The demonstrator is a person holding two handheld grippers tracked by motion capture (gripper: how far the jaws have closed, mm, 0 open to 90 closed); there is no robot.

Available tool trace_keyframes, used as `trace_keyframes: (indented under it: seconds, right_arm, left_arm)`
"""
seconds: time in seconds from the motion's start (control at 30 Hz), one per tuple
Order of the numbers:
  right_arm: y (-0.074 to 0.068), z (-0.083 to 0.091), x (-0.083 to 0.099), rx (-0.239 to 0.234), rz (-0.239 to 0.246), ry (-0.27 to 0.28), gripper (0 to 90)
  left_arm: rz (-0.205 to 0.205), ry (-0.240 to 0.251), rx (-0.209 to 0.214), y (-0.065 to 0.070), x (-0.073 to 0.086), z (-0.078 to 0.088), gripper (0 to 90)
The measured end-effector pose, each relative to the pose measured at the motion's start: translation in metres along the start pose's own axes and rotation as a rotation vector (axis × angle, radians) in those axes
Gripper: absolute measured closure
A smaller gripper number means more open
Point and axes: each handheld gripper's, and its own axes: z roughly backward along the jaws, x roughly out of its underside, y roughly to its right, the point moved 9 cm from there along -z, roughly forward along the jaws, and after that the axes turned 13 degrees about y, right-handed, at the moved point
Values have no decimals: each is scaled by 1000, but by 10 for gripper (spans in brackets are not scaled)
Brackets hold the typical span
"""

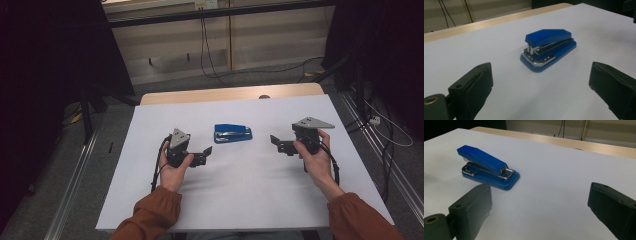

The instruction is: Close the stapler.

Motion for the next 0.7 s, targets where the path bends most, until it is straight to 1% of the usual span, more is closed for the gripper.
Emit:
trace_keyframes:
  seconds: [0.07, 0.17, 0.23, 0.27, 0.33, 0.37, 0.43, 0.53, 0.67, 0.7]
  right_arm:
    - [-1, 3, 1, 1, -5, 5, 54]
    - [-1, 9, 1, 3, -3, 9, 53]
    - [-1, 13, 1, 17, 0, 6, 53]
    - [-1, 14, 2, 24, 5, 5, 56]
    - [-1, 18, 3, 24, 5, 10, 60]
    - [-1, 20, 4, 28, 5, 10, 61]
    - [-2, 23, 6, 28, 10, 11, 64]
    - [-2, 28, 8, 34, 10, 14, 66]
    - [-4, 35, 7, 38, 9, 27, 70]
    - [-4, 37, 7, 37, 7, 31, 69]
  left_arm:
    - [16, 4, 5, -2, 1, 2, 54]
    - [22, 16, -5, -5, 1, 8, 54]
    - [24, 19, -10, -6, 1, 13, 54]
    - [22, 18, -14, -7, 1, 16, 54]
    - [14, 23, -23, -8, 1, 20, 54]
    - [19, 31, -27, -7, 0, 22, 54]
    - [3, 37, -39, -9, -1, 26, 54]
    - [5, 54, -44, -10, -3, 33, 54]
    - [-1, 52, -57, -12, -1, 40, 54]
    - [-3, 62, -60, -13, -1, 42, 54]
